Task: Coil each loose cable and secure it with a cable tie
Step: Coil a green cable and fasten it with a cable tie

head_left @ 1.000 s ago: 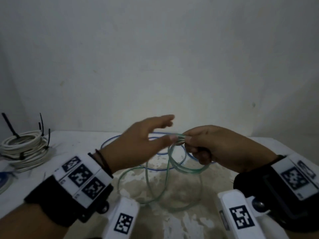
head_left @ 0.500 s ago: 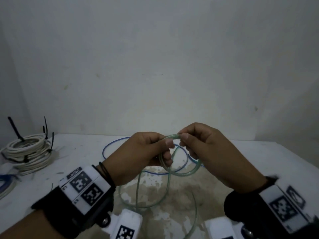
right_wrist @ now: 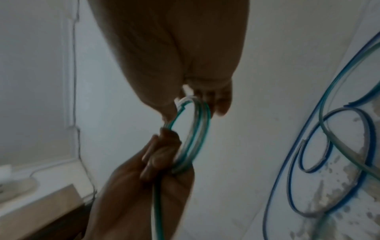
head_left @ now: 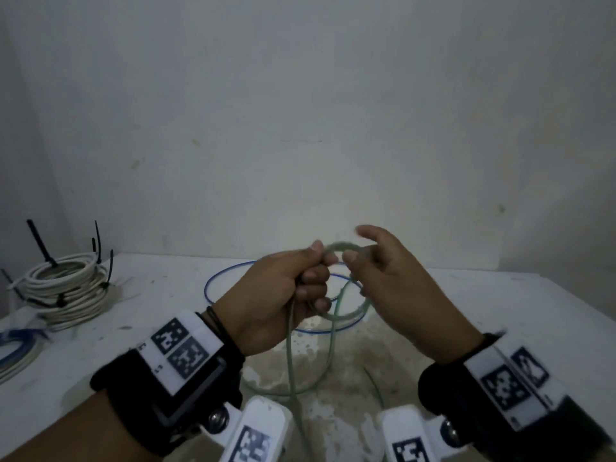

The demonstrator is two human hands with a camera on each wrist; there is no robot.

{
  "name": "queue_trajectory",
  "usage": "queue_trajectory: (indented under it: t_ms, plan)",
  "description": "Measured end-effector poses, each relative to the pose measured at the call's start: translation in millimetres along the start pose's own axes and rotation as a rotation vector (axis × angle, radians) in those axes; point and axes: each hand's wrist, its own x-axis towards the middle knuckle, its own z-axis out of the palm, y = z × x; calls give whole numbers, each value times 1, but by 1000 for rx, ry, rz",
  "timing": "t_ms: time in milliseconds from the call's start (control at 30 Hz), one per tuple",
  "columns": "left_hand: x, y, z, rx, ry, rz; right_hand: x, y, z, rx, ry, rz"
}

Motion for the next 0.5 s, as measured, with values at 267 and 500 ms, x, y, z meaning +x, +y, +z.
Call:
queue_trajectory:
  t_ms: [267, 500]
  plan:
    - [12, 21, -34, -199, 202, 170, -47, -4, 41, -294, -535, -39]
    - [1, 32, -56, -222, 277, 158, -24, 48, 24, -710, -457, -133]
